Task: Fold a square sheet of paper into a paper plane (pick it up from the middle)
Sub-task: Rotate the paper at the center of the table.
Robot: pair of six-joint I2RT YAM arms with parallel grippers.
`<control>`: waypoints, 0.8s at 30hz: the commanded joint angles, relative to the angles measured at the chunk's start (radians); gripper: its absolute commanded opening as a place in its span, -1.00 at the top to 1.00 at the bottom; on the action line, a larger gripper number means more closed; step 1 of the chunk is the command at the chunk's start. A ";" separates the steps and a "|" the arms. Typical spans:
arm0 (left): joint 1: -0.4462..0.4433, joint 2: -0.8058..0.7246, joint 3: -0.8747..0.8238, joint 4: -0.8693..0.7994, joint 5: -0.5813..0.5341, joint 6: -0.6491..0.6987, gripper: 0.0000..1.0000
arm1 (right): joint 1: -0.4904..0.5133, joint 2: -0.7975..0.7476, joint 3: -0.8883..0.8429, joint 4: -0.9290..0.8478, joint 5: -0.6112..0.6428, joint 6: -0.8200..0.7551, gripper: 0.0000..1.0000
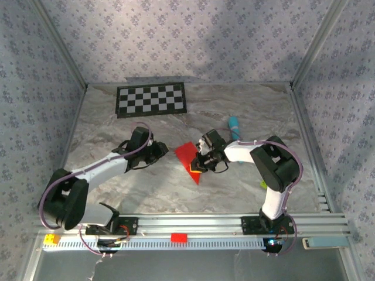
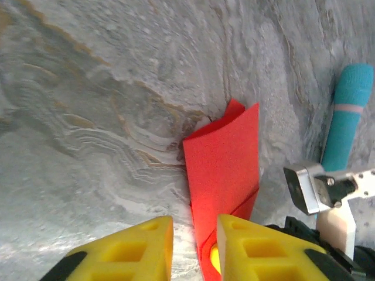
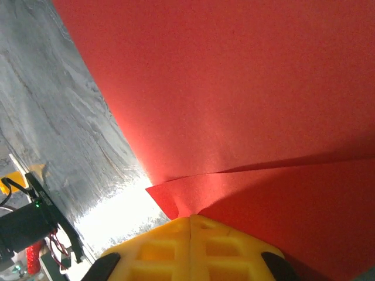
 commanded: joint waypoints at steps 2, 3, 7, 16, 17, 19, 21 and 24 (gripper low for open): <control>-0.036 0.082 0.076 0.076 0.078 -0.001 0.67 | 0.034 0.026 -0.049 0.039 0.067 0.158 0.91; -0.047 0.103 0.088 0.083 0.081 -0.005 0.69 | 0.042 0.020 -0.054 0.049 0.080 0.180 0.90; -0.081 0.195 0.123 0.123 0.090 -0.037 0.74 | 0.060 0.003 -0.072 0.068 0.134 0.259 0.89; -0.091 0.342 0.151 0.171 0.110 -0.081 0.83 | 0.069 -0.001 -0.135 0.217 0.130 0.399 0.89; -0.090 0.351 0.154 0.167 0.111 -0.082 0.85 | 0.069 -0.003 -0.136 0.218 0.130 0.401 0.89; -0.092 0.372 0.156 0.156 0.105 -0.080 0.87 | 0.070 -0.016 -0.150 0.253 0.126 0.409 0.87; -0.090 0.391 0.151 0.147 0.102 -0.079 0.90 | 0.070 -0.040 -0.158 0.286 0.120 0.404 0.83; -0.091 0.415 0.136 0.143 0.101 -0.075 0.95 | 0.062 -0.101 -0.146 0.247 0.137 0.361 0.75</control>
